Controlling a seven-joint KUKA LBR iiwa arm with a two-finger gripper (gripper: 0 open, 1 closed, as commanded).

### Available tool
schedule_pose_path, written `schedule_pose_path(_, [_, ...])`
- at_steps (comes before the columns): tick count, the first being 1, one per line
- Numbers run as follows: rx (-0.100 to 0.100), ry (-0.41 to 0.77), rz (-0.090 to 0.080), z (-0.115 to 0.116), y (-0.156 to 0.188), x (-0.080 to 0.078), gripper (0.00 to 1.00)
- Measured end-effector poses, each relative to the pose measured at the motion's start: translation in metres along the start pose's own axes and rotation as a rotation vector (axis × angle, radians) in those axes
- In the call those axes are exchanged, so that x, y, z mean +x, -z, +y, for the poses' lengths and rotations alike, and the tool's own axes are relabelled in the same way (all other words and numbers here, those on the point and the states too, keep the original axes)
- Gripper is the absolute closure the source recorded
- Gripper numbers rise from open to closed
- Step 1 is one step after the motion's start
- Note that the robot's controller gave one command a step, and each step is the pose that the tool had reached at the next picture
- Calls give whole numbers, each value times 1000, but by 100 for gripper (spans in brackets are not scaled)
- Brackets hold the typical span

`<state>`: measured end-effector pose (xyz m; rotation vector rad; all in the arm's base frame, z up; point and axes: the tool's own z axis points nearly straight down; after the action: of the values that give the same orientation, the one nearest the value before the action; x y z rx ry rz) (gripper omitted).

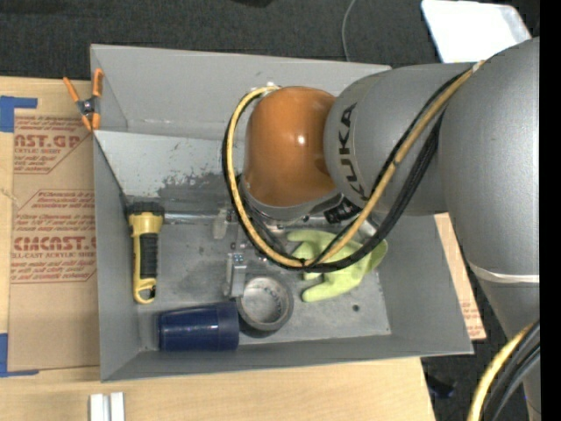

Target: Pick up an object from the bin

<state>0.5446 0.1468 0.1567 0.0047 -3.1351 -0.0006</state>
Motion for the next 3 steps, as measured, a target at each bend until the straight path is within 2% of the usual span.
schedule_pose_path(1, [-1, -2, -7, -1, 5, -2, 0])
schedule_pose_path(2, [-1, 71, -7, -40, -32, 38, 0])
schedule_pose_path(3, [0, 147, -7, -47, -30, 44, 0])
